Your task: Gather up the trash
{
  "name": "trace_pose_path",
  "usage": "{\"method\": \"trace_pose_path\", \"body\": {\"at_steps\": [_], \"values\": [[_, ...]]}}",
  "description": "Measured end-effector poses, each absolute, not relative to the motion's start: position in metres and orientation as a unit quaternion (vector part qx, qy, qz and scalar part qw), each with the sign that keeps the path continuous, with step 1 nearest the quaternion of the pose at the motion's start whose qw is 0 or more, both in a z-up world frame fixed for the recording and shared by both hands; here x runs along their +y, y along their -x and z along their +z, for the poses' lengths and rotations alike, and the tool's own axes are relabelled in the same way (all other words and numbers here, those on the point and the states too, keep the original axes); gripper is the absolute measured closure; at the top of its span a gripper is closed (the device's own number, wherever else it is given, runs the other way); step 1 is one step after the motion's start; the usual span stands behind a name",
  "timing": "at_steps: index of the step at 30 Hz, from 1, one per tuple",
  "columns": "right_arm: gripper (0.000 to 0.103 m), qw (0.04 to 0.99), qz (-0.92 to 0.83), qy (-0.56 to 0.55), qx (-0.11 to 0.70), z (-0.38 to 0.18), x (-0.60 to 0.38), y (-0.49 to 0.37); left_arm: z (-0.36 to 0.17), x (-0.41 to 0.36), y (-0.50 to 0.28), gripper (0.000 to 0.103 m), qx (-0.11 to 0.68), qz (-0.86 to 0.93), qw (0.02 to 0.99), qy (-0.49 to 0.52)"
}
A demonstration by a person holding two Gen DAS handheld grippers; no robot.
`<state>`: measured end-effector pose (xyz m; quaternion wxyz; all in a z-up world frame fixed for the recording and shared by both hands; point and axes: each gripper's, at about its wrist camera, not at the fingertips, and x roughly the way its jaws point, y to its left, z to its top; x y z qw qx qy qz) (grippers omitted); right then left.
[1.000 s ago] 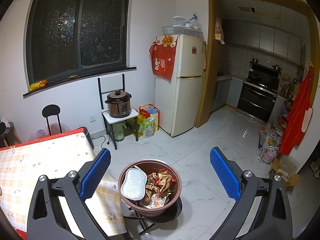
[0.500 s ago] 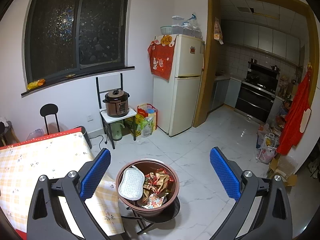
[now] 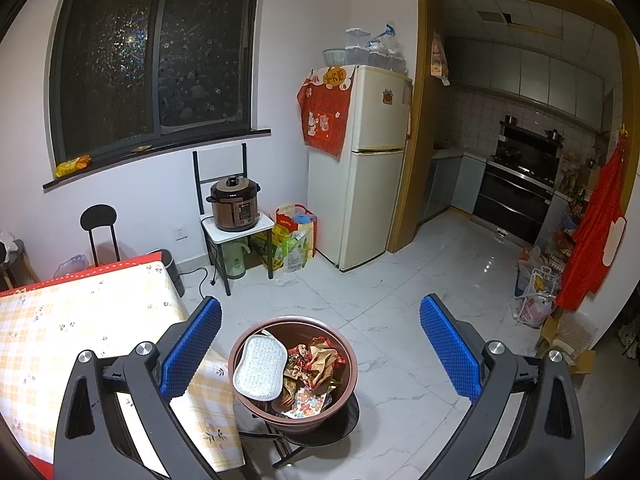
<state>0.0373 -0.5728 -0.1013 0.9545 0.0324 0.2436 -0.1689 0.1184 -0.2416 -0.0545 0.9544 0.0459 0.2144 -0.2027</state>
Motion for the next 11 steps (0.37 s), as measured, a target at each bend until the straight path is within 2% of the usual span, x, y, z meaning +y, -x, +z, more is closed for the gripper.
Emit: {"method": "trace_pose_path", "body": {"at_steps": [11], "values": [[0.005, 0.956, -0.153, -0.046, 0.247, -0.114, -0.596, -0.048, -0.051, -0.263, -0.12, 0.006, 0.225, -0.174, 0.957, -0.057]]}}
